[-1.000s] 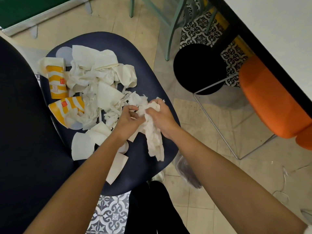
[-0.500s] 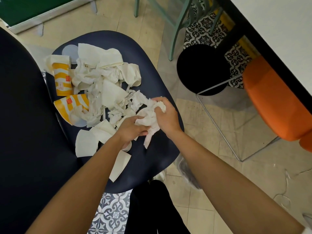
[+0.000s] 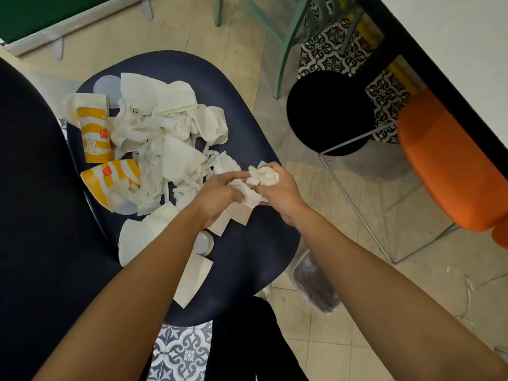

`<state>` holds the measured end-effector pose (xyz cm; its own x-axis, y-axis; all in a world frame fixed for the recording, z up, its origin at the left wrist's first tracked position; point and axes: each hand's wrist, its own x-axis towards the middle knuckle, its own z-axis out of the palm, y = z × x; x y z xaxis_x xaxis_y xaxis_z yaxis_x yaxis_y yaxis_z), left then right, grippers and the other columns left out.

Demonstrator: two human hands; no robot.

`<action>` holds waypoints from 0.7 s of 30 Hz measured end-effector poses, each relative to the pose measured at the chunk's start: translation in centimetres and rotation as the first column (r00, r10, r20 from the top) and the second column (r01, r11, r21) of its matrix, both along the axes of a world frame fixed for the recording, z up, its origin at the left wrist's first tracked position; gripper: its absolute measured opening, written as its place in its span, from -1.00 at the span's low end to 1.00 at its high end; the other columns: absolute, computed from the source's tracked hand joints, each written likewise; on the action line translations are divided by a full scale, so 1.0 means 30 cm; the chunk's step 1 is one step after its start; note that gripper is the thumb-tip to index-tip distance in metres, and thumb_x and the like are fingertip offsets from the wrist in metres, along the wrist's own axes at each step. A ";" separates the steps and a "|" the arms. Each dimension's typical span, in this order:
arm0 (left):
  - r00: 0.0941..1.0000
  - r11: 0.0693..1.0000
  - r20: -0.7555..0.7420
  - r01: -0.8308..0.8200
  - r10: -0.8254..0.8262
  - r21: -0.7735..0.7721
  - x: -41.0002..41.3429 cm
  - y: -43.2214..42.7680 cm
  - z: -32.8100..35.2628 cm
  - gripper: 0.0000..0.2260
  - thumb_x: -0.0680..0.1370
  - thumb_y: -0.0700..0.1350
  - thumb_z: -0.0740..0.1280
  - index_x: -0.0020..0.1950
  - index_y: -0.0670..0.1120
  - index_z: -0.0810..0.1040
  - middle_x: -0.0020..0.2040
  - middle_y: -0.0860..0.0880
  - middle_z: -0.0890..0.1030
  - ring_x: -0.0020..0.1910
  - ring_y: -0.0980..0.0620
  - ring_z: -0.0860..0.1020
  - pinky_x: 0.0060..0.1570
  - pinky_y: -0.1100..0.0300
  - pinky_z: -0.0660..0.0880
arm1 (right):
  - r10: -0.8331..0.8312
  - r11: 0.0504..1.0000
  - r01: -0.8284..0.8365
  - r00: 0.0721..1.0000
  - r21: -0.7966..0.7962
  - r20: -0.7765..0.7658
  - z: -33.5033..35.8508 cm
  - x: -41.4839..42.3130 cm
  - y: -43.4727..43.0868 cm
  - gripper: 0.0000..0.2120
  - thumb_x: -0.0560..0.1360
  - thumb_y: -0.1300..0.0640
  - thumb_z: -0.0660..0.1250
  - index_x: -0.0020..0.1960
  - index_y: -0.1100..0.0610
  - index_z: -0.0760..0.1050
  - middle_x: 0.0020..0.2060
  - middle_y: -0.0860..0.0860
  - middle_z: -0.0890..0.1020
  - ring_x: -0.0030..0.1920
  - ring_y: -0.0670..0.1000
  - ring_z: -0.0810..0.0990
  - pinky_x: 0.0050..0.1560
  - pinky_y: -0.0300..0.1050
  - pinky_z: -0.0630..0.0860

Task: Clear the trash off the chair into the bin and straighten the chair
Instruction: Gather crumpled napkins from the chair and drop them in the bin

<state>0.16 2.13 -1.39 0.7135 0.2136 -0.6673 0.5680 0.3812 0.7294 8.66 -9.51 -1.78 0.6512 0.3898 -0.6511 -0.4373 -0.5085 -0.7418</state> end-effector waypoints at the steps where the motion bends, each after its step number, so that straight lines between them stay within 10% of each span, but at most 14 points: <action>1: 1.000 0.998 -0.008 -0.025 0.025 0.057 0.011 0.007 -0.013 -0.50 0.34 -0.48 0.21 0.17 -0.08 0.56 0.07 -0.04 0.61 0.07 0.02 0.56 0.06 0.24 0.48 | -0.001 0.999 0.003 0.998 -0.035 0.059 -0.001 0.008 0.005 -0.68 0.34 0.35 0.45 -0.12 -0.03 0.46 -0.13 -0.01 0.57 -0.06 0.04 0.57 -0.06 0.16 0.62; 5: 0.991 0.874 -0.116 -0.004 0.069 0.485 0.064 0.040 -0.079 -0.60 0.47 -0.31 0.29 0.27 -0.03 0.48 0.14 0.00 0.53 0.02 0.09 0.49 0.05 0.24 0.44 | 0.031 0.990 0.001 0.975 -0.140 0.222 -0.015 0.046 0.012 -0.74 0.37 0.32 0.39 -0.04 0.05 0.47 -0.13 -0.03 0.56 -0.14 -0.02 0.52 -0.22 -0.18 0.52; 10: 0.923 0.382 -0.246 0.351 -0.297 0.855 0.114 0.064 -0.174 -0.52 0.50 -0.28 0.28 0.40 -0.04 0.35 0.35 -0.11 0.38 0.28 -0.17 0.35 0.21 0.06 0.36 | -0.036 0.981 0.080 0.970 -0.177 0.241 -0.053 0.084 -0.006 -0.83 0.41 0.27 0.35 -0.07 0.05 0.46 -0.18 -0.07 0.55 -0.15 -0.04 0.52 -0.22 -0.24 0.46; 15: 0.645 -0.174 -0.585 0.585 -0.491 0.792 0.150 0.086 -0.226 -0.55 0.57 -0.19 0.20 0.44 0.10 0.27 0.47 -0.03 0.19 0.35 -0.15 0.26 0.23 0.02 0.33 | 0.001 0.985 0.036 0.976 -0.170 0.216 -0.083 0.099 -0.035 -0.73 0.38 0.33 0.37 -0.06 0.02 0.43 -0.16 -0.07 0.54 -0.17 -0.07 0.50 -0.32 -0.31 0.41; 21: 0.525 -0.304 -0.723 0.671 -0.449 0.676 0.176 0.074 -0.251 -0.74 0.60 -0.07 0.19 0.28 0.01 0.45 0.33 -0.02 0.35 0.29 -0.10 0.31 0.21 0.07 0.34 | -0.015 0.988 0.044 0.981 -0.146 0.194 -0.117 0.093 -0.046 -0.71 0.37 0.33 0.39 0.00 0.05 0.47 -0.16 -0.06 0.55 -0.17 -0.06 0.50 -0.30 -0.32 0.40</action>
<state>5.43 4.33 -8.91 0.8674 0.1750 -0.4657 0.1720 -0.9839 -0.0493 11.43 -10.88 -5.29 0.7794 0.2766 -0.5621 -0.3108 -0.6084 -0.7303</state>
